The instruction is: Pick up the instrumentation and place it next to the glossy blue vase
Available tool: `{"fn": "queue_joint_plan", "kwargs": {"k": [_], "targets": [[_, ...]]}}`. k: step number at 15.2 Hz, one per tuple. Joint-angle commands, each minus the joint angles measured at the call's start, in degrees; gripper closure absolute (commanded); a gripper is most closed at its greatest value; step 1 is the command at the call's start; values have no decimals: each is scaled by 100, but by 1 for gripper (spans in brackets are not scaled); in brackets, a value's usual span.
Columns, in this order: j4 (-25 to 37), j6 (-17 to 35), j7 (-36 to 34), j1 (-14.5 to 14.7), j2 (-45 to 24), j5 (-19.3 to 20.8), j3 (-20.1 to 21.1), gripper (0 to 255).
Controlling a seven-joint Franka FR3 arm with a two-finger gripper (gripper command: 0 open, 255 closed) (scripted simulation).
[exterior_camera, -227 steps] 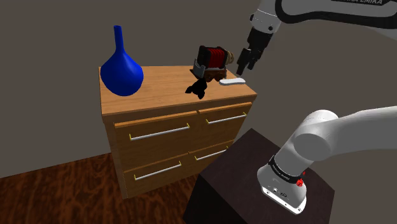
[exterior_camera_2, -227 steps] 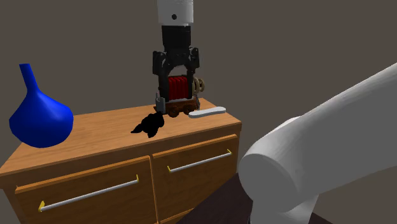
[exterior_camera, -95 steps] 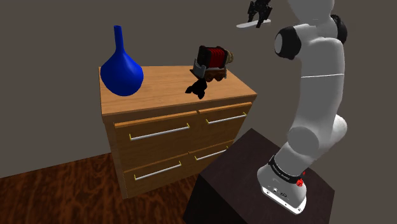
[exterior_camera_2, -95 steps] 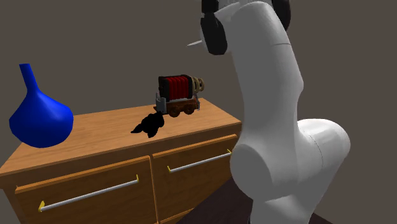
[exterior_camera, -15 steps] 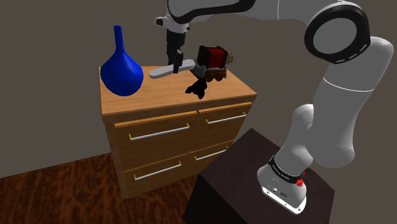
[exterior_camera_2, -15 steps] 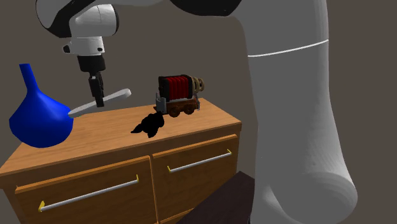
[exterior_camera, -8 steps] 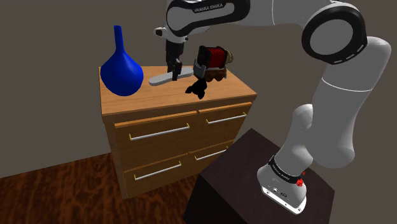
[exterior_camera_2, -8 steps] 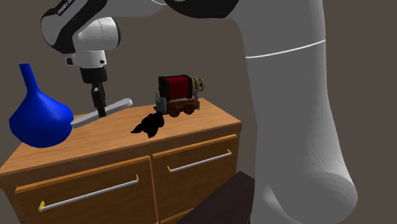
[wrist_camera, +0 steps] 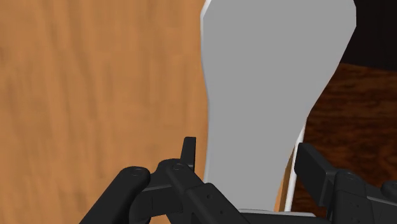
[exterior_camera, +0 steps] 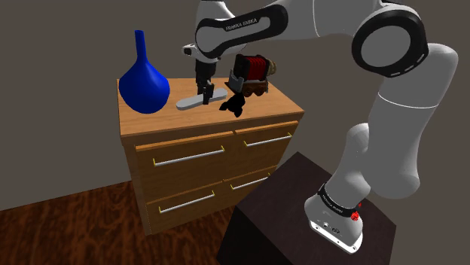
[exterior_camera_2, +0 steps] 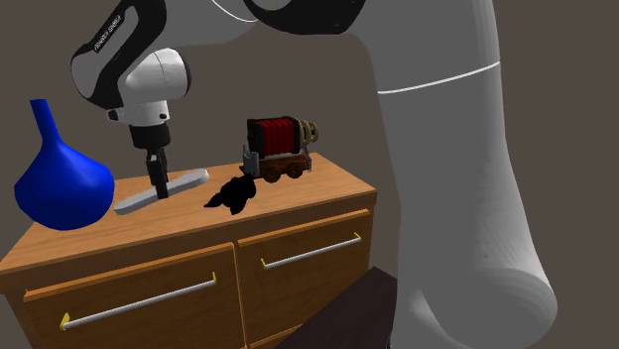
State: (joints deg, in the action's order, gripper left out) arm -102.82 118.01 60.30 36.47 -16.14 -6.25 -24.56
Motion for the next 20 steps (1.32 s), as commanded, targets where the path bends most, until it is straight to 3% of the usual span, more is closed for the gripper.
{"fn": "queue_joint_plan", "kwargs": {"k": [1, 11, 19, 20], "targets": [[-84, 141, 24, -10, -58, -33, 10, 255], [-415, 782, 135, -62, -398, -218, 83, 255], [-415, 782, 135, -60, -398, -219, 82, 255], [-404, 777, 137, -62, -403, -221, 82, 0]]}}
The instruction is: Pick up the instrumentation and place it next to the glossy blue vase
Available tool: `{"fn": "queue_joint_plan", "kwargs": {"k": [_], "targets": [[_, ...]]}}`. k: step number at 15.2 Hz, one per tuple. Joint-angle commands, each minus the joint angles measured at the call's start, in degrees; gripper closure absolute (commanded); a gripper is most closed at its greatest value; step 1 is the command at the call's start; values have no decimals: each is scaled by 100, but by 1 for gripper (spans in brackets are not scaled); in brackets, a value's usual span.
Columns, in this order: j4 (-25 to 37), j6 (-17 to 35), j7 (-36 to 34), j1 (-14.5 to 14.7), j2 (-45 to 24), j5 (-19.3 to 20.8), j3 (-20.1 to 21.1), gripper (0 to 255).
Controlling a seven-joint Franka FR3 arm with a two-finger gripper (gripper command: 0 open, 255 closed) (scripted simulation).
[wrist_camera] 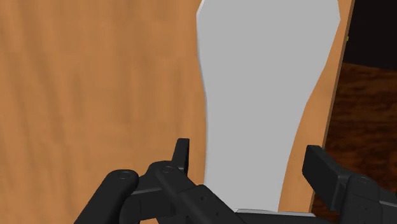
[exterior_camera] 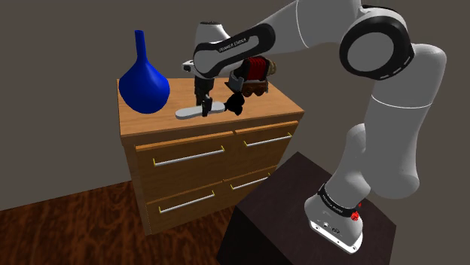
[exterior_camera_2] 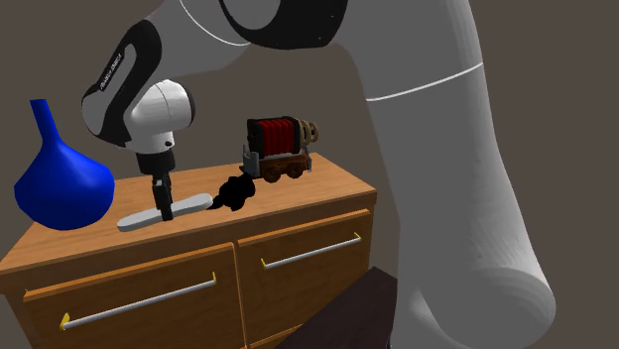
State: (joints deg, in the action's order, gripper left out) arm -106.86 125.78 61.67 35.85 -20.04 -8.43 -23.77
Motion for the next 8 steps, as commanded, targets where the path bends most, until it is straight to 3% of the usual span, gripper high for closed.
{"fn": "queue_joint_plan", "kwargs": {"k": [1, 5, 8], "targets": [[0, -3, -1, 0, -11, -1, 3, 0], [-11, 5, -2, 2, -8, -1, 3, 0], [221, -479, -98, 54, 268, 149, -58, 0]]}}
